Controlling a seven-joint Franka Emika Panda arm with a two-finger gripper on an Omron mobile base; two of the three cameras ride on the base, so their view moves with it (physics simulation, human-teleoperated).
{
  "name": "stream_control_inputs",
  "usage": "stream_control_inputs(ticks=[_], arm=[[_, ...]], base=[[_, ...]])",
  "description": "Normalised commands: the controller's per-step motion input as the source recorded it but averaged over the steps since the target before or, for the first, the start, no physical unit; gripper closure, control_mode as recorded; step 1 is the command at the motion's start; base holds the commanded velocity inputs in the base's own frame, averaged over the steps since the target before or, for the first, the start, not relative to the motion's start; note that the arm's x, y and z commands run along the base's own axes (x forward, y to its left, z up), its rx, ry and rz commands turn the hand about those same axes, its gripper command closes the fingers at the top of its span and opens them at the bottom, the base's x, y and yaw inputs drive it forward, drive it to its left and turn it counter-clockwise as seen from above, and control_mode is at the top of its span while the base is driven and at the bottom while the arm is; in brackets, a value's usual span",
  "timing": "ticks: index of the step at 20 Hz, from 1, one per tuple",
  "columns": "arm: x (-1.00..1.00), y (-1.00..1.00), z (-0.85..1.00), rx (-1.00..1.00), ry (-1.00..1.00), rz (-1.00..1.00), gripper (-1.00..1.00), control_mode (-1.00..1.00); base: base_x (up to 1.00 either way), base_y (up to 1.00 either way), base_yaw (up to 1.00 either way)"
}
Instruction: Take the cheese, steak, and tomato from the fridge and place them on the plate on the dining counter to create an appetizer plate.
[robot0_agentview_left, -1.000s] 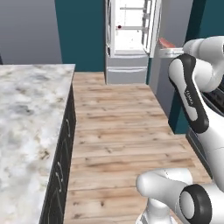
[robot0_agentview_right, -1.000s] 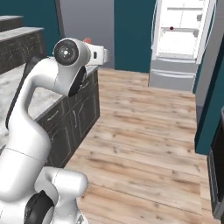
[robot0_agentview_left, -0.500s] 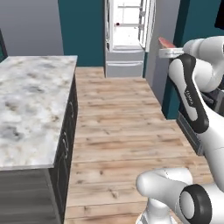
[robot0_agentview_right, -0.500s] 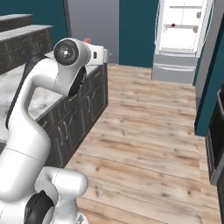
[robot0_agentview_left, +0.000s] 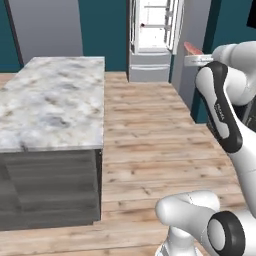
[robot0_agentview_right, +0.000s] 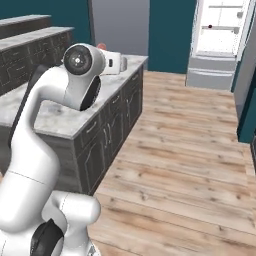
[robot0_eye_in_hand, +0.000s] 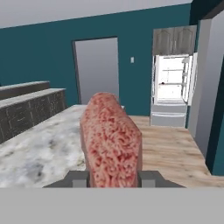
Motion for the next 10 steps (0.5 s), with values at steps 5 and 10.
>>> stream_control_inputs(ticks=[5,10], arm=[[0.0,0.0,0.0,0.0,0.0,0.0,1.0,1.0],[0.0,0.0,0.0,0.0,0.0,0.0,1.0,1.0]], base=[[-0.21,1.0,0.0],[0.04,1.0,-0.01]])
